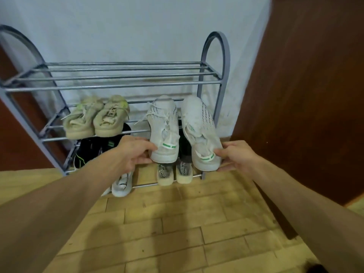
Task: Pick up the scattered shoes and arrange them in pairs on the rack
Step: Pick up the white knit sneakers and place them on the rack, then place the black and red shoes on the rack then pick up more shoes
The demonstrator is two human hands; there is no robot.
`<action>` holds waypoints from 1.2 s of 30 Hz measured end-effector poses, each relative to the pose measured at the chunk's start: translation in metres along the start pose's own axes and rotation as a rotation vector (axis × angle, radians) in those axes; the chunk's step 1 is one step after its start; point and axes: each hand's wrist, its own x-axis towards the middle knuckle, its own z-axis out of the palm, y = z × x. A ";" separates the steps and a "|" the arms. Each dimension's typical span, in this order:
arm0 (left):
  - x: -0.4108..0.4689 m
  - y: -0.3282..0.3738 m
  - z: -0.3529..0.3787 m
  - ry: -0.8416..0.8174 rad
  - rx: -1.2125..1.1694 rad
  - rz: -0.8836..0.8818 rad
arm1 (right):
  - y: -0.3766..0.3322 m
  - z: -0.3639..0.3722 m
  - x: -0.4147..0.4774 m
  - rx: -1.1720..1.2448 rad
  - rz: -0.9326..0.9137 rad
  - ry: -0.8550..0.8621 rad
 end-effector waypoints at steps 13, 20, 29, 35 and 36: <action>0.103 0.047 0.024 -0.003 -0.022 0.027 | -0.061 0.029 0.106 0.041 -0.077 0.132; 0.111 0.048 0.030 -0.015 0.067 -0.002 | -0.067 0.034 0.127 -0.113 -0.120 0.190; 0.067 0.044 0.042 0.002 0.106 0.029 | -0.057 0.030 0.096 -0.227 -0.202 0.082; 0.007 0.030 0.053 0.275 0.165 0.239 | -0.030 0.006 0.040 -0.385 -0.280 0.065; -0.008 0.026 0.057 0.260 0.186 0.258 | -0.022 0.002 0.026 -0.434 -0.269 0.027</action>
